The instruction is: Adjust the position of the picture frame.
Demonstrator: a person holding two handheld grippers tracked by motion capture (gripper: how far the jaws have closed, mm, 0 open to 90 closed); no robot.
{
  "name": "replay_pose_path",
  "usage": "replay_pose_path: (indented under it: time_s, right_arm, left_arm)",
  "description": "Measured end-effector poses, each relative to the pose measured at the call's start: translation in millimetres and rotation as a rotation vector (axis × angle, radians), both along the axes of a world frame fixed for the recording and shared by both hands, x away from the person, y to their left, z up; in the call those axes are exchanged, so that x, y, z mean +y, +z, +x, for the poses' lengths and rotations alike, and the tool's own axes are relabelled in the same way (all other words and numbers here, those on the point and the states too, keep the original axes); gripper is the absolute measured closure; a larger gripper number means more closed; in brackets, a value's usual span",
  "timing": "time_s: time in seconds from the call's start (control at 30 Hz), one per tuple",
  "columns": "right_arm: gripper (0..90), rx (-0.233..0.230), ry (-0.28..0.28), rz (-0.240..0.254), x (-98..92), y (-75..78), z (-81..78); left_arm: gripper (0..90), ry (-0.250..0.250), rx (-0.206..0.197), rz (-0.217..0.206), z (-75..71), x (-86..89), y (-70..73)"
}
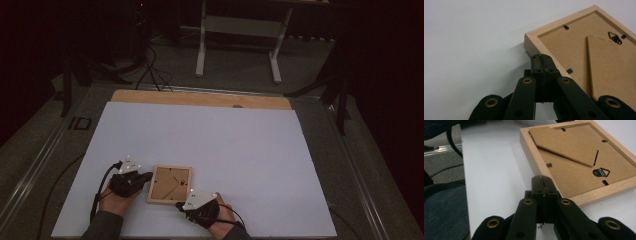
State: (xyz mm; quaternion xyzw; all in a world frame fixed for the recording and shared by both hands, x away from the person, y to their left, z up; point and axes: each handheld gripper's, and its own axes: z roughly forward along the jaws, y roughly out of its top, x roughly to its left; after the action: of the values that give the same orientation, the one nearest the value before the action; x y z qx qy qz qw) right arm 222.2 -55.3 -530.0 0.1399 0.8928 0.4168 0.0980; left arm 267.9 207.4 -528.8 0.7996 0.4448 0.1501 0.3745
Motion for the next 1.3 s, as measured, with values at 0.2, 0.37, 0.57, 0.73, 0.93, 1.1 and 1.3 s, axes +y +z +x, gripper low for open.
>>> replay_pose_path:
  time_s: [0.2, 0.37, 0.57, 0.73, 0.93, 1.1, 1.3]
  right_arm:
    - [89.6, -0.001, -0.014, 0.003, -2.6, -0.1, 3.1]
    - [89.7, -0.002, -0.02, 0.0, -2.9, -0.9, 4.2]
    - [89.7, -0.004, -0.038, 0.0, -5.6, -1.3, 7.6]
    - [89.7, -0.005, -0.058, 0.001, -9.8, -1.0, 11.8]
    - [89.7, -0.007, -0.085, 0.003, -15.5, -0.5, 17.5]
    - [89.7, -0.018, -0.095, -0.004, -17.6, -0.9, 19.4]
    - [89.7, -0.022, -0.107, -0.007, -19.3, -1.0, 20.9]
  left_arm:
    - [89.4, -0.008, -0.004, 0.019, 1.2, -6.5, 0.6]
    - [89.4, -0.009, -0.009, 0.017, 2.2, -9.8, 1.1]
    - [89.4, -0.015, -0.017, 0.019, 6.1, -17.6, 1.6]
    - [89.4, -0.017, -0.026, 0.011, 10.4, -25.6, 1.6]
    - [89.4, -0.035, -0.036, 0.011, 12.3, -35.1, 2.1]
    - [89.4, -0.041, -0.047, 0.01, 12.6, -41.2, 2.5]
    - [89.4, -0.049, -0.053, 0.01, 12.5, -46.0, 2.4]
